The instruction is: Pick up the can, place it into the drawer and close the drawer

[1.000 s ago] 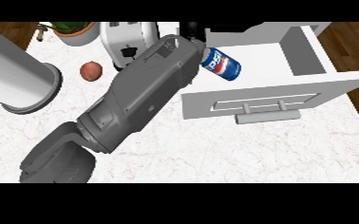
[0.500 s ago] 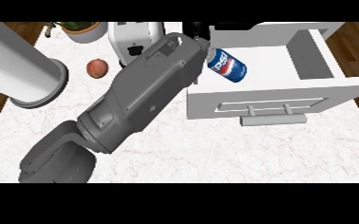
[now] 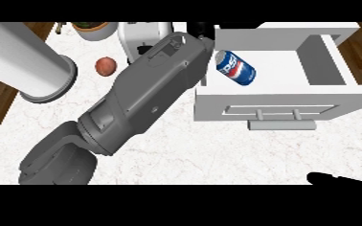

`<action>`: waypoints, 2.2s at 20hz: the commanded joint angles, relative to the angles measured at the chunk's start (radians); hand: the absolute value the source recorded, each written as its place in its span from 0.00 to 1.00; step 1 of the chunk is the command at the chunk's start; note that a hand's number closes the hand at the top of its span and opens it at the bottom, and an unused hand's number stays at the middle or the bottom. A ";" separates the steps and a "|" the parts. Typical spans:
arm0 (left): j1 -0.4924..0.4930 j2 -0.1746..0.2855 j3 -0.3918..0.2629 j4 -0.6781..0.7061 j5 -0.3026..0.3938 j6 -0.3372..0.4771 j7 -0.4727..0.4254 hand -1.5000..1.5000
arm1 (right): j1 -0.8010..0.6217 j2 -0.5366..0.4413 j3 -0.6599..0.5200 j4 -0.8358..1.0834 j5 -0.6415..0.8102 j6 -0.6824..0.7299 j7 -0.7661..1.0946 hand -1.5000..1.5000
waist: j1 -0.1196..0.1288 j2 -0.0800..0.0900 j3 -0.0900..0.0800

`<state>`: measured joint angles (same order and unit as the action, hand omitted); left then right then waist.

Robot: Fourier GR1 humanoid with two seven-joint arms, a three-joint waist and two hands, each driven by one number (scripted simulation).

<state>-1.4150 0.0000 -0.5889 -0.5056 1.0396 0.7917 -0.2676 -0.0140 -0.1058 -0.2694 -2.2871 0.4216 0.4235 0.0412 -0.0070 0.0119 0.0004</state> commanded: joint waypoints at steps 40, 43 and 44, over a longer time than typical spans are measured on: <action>0.248 0.367 0.003 -0.496 -0.199 0.073 0.333 0.00 | -0.832 -0.069 0.154 1.719 0.835 -0.929 -0.209 0.00 | 0.076 0.002 0.001; 0.239 0.400 0.026 -0.487 -0.203 0.032 0.333 0.00 | -0.880 -0.061 0.136 1.799 0.848 -0.995 -0.200 0.00 | 0.080 0.012 0.002; 0.245 0.355 0.004 -0.505 -0.219 0.081 0.334 0.00 | -0.919 -0.023 0.145 1.822 0.871 -1.012 -0.154 0.00 | 0.080 0.009 0.002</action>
<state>-1.1801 0.3657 -0.5786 -0.9830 0.8404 0.8453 0.0584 -0.8856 -0.1573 -0.0957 -0.5860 1.2875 -0.5104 -0.1401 0.0666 0.0016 -0.0126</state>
